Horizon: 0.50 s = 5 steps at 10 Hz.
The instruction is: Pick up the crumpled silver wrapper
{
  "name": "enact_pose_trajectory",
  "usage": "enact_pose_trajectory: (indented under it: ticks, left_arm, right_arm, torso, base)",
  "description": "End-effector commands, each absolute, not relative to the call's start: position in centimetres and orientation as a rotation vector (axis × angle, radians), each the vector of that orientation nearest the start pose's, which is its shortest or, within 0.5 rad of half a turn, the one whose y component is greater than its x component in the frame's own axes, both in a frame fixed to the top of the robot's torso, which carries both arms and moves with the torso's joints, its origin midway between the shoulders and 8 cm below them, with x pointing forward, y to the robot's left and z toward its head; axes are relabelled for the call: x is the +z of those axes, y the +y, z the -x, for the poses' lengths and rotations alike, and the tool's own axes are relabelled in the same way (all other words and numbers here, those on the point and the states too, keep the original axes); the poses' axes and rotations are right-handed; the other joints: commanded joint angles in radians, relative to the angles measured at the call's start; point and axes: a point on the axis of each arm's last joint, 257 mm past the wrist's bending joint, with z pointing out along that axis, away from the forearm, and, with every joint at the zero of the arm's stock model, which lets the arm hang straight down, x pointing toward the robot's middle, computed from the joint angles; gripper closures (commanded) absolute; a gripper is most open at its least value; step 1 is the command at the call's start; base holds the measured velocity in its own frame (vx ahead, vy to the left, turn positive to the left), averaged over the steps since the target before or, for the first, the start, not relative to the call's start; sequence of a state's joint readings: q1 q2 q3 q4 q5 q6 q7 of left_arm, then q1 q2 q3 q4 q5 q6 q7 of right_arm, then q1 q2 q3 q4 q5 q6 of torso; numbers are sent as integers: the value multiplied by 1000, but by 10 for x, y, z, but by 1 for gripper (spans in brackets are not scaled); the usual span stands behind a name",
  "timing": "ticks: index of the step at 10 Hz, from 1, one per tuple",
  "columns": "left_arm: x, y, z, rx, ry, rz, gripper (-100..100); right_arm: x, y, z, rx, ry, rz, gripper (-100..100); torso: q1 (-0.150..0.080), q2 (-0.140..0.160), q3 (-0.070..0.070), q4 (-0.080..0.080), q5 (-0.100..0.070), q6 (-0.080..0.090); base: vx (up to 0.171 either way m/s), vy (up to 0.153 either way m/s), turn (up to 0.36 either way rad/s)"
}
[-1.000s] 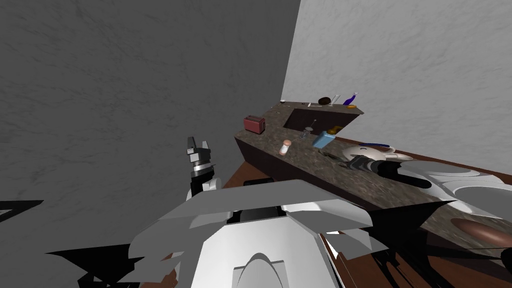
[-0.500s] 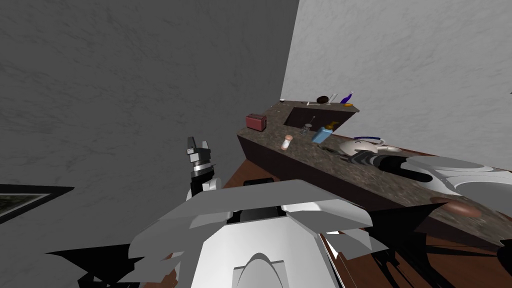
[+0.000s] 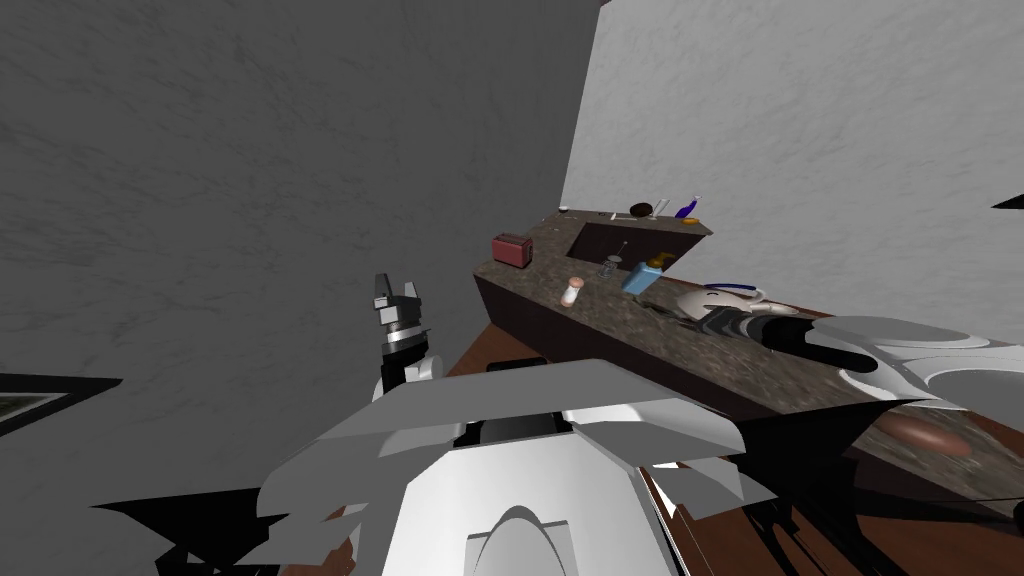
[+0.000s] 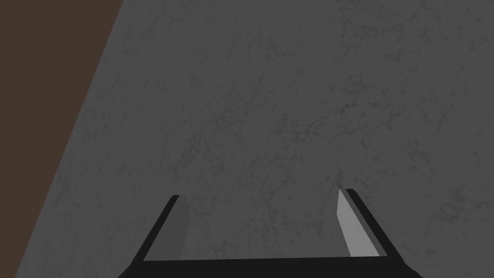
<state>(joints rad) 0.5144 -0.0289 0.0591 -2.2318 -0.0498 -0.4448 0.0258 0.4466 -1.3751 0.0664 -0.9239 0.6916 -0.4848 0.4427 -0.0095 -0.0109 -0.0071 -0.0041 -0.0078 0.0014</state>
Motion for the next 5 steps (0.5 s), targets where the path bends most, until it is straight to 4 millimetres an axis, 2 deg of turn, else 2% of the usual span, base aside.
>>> enact_pose_trajectory:
  ticks: [1,3,4,5]
  left_arm:
    - [-13,304,-356,-1201,683,747,0]
    - [-13,304,-356,-1201,683,747,0]
    - [-13,304,-356,-1201,683,747,0]
    - [-13,304,-356,-1201,683,747,0]
  right_arm:
    - [-291,-756,-232,-647,2418,821,-100]
    - [-307,-751,-214,-619,2451,882,-100]
    - [-302,-754,-222,-632,2441,859,-100]
    - [-303,-753,-221,-628,2443,866,0]
  torso:
    - [0,0,0,0,0,0]
    - [3,1,0,0,0,0]
    - [4,2,1,0,1,0]
    - [7,6,3,1,1,0]
  base:
    - [166,-124,50]
    - [134,-83,38]
    - [48,-27,11]
    - [0,0,0]
